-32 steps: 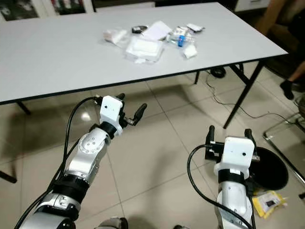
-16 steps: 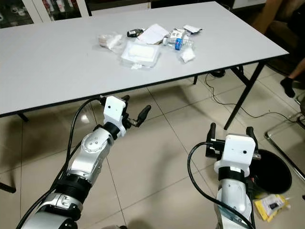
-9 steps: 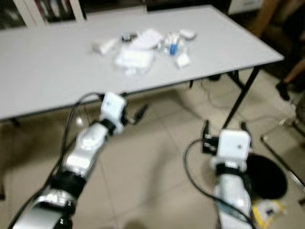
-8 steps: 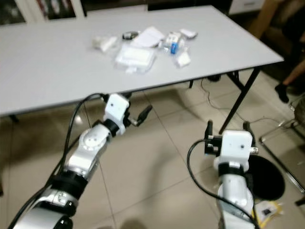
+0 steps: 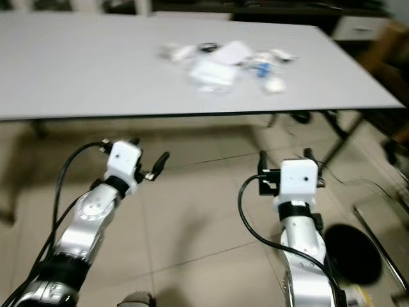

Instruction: Picking trash to rubbish bin

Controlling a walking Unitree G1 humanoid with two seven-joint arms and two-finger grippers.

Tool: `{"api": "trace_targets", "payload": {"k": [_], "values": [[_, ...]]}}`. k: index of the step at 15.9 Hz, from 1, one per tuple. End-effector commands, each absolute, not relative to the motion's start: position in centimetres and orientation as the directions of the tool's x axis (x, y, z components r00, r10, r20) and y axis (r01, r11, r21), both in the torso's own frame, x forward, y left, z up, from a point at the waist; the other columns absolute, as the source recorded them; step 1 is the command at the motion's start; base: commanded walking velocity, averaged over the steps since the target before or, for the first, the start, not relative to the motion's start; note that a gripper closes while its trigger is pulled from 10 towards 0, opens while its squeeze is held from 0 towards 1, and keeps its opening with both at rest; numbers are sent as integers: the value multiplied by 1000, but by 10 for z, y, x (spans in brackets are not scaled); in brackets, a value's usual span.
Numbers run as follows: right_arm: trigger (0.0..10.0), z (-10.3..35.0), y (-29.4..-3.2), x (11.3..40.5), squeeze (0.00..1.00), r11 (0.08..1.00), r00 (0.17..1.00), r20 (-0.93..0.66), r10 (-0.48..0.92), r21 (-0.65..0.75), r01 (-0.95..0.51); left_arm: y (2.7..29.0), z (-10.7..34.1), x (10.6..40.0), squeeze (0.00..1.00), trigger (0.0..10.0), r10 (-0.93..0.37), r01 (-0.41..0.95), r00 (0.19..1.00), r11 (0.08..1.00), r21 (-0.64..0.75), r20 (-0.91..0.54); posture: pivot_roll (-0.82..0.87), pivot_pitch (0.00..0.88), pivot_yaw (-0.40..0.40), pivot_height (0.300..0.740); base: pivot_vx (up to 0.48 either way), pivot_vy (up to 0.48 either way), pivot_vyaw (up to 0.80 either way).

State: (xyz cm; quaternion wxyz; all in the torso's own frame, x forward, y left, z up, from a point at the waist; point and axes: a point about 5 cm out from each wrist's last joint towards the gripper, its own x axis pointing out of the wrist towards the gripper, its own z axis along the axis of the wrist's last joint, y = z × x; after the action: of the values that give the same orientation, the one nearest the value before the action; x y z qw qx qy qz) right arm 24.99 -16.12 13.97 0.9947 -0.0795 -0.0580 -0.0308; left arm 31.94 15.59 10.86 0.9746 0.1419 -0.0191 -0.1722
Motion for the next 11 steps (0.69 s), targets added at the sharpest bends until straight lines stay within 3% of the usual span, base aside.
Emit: {"api": "trace_targets", "payload": {"k": [1, 5, 11], "values": [[10000, 139, -159, 252, 0, 988, 993, 114, -35, -145, 52, 155, 111, 318, 0, 10000, -350, 337, 937, 893, 297, -13, 232, 113, -112, 740, 0, 0, 800], [10000, 138, -155, 254, 0, 989, 993, 112, -23, -140, 39, 160, 109, 312, 0, 10000, -371, 364, 928, 874, 322, -40, 259, 117, -114, 740, 0, 0, 800], [10000, 134, -159, 250, 0, 988, 993, 105, -52, -137, 66, 149, 111, 313, 0, 10000, -385, 380, 921, 865, 326, -52, 226, 112, -86, 740, 0, 0, 0]]}}
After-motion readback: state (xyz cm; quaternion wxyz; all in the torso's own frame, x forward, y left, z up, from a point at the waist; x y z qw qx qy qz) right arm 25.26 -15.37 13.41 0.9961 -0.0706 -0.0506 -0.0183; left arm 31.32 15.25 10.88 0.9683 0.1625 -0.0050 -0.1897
